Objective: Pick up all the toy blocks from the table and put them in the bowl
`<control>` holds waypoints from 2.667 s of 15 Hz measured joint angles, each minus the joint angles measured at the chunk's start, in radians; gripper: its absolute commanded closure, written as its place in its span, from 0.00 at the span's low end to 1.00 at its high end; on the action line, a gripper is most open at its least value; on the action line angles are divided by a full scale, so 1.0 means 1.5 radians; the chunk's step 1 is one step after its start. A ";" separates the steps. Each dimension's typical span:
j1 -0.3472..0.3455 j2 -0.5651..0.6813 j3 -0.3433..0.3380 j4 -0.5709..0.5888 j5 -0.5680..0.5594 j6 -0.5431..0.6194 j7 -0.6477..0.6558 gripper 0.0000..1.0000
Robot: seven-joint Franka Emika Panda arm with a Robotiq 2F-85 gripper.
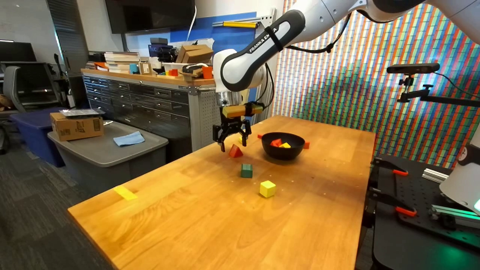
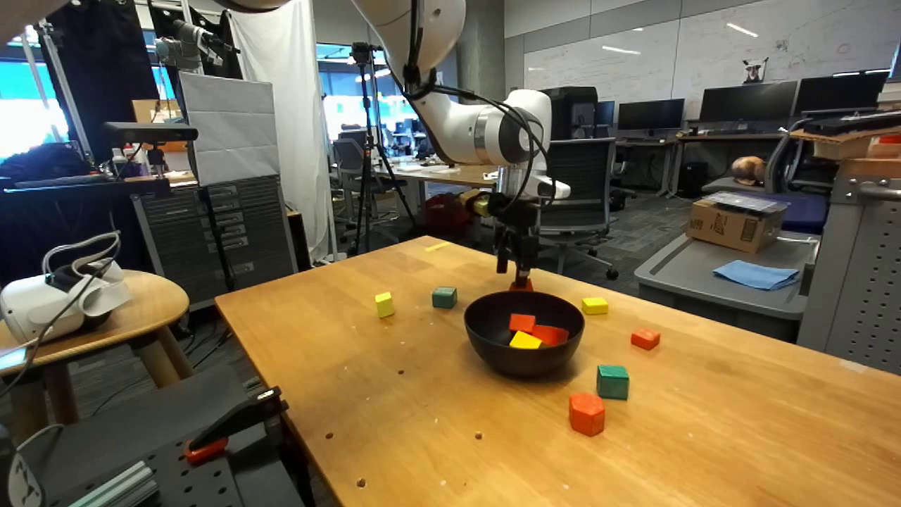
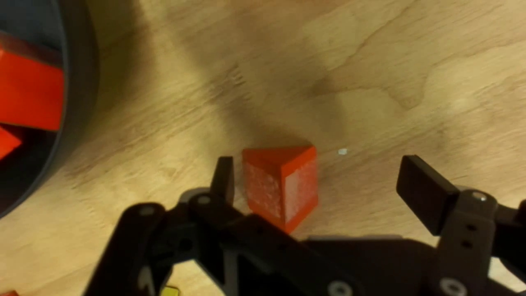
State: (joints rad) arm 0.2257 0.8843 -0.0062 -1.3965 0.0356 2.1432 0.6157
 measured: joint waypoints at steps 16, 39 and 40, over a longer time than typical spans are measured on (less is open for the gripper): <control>-0.001 0.014 -0.029 0.001 0.014 0.043 0.063 0.77; -0.038 -0.370 -0.065 -0.489 -0.100 0.069 0.087 0.01; -0.038 -0.373 -0.063 -0.494 -0.102 0.083 0.085 0.00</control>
State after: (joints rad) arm 0.1694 0.3253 -0.1005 -2.1380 -0.1175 2.2671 0.7434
